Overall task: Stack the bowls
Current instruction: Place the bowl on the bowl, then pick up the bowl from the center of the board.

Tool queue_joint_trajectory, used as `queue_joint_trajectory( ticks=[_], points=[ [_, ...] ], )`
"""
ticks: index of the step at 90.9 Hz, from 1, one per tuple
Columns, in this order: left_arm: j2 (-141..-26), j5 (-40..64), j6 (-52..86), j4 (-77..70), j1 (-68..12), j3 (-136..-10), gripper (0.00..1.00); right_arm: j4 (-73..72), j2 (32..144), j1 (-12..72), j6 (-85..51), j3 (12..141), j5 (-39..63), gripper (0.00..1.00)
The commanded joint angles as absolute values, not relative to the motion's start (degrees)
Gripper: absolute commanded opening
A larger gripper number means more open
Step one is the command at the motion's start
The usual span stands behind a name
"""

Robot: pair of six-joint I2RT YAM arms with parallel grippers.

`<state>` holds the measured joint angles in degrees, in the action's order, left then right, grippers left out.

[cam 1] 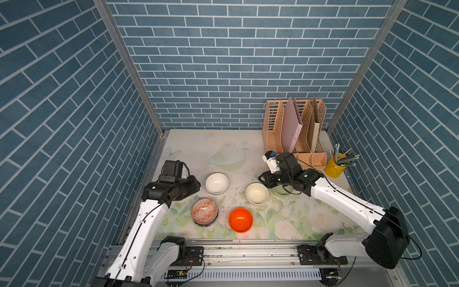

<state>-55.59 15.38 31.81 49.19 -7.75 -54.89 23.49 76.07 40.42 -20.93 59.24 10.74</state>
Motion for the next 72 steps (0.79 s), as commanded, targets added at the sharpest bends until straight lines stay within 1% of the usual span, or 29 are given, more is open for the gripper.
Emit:
queue_joint_trajectory(
  ticks=[1,28,62,72],
  points=[
    [-58.51,16.35,30.54,44.25,-7.82,-56.74,0.44,27.18,77.21,39.59,-19.26,61.37,8.48,0.36],
    [-64.04,16.43,29.47,37.64,-8.2,-54.86,0.44,29.21,78.1,37.91,-19.59,60.33,4.67,0.36],
    [-70.76,14.43,29.82,31.03,-14.47,-52.44,0.44,28.88,81.43,37.4,-20.12,58.24,5.27,0.38],
    [-72.81,11.56,29.47,31.23,-15.03,-53.09,0.44,28.06,81.64,37.44,-20.45,57.09,5.7,0.38]
  ],
)
